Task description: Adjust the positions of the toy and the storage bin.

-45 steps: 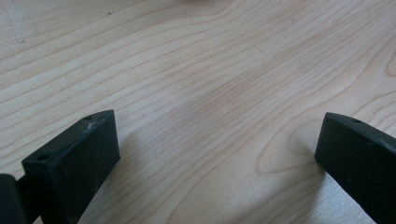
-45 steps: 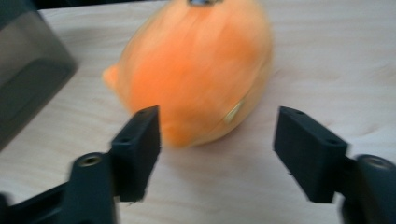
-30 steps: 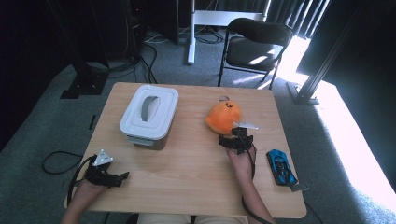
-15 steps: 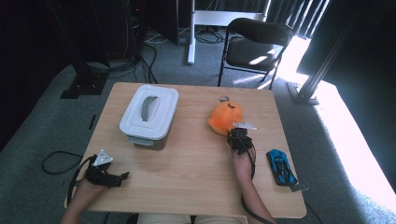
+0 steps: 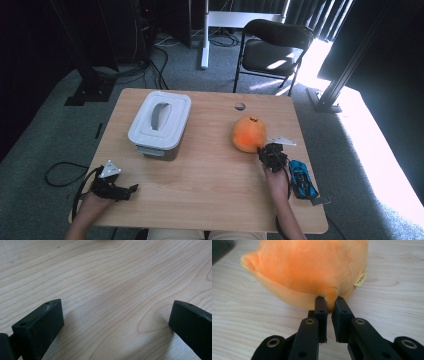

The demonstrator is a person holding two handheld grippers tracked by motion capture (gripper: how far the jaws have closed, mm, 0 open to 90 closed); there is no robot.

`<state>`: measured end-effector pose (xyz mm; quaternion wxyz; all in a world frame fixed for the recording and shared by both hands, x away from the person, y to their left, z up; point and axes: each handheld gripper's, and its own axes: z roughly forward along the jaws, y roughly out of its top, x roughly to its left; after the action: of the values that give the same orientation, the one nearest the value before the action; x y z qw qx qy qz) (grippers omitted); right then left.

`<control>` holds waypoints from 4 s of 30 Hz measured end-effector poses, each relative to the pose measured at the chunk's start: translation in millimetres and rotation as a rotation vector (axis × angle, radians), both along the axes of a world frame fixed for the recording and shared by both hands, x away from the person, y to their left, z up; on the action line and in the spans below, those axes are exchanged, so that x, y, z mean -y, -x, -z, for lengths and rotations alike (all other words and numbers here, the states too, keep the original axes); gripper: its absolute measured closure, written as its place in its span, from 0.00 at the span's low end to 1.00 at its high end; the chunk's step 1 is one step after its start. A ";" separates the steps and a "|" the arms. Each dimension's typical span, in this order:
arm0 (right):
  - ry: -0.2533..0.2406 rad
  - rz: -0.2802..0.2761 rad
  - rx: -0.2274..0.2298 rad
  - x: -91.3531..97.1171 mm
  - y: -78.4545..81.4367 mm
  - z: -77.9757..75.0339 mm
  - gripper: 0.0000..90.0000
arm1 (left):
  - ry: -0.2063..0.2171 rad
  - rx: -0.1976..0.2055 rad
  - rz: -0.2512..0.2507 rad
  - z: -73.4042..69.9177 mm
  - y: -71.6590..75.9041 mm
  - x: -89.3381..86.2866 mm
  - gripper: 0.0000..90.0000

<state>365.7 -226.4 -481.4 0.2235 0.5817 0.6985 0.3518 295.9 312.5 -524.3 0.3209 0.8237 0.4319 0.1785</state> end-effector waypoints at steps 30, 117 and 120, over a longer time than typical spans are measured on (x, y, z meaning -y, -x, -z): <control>-0.137 0.028 0.074 49.1 20.5 -27.2 0.44 | 0.001 0.000 0.000 0.0 0.0 0.0 0.00; 0.074 0.092 0.026 95.6 -48.4 -21.5 0.67 | 0.000 0.000 -0.003 0.0 0.1 0.1 0.00; 0.062 0.082 0.022 96.6 -46.9 -22.2 0.51 | 0.000 0.000 -0.003 0.0 0.1 0.0 0.00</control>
<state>412.6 -323.0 -459.2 0.2631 0.5989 0.6820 0.3270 295.8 312.5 -524.3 0.3206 0.8232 0.4330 0.1790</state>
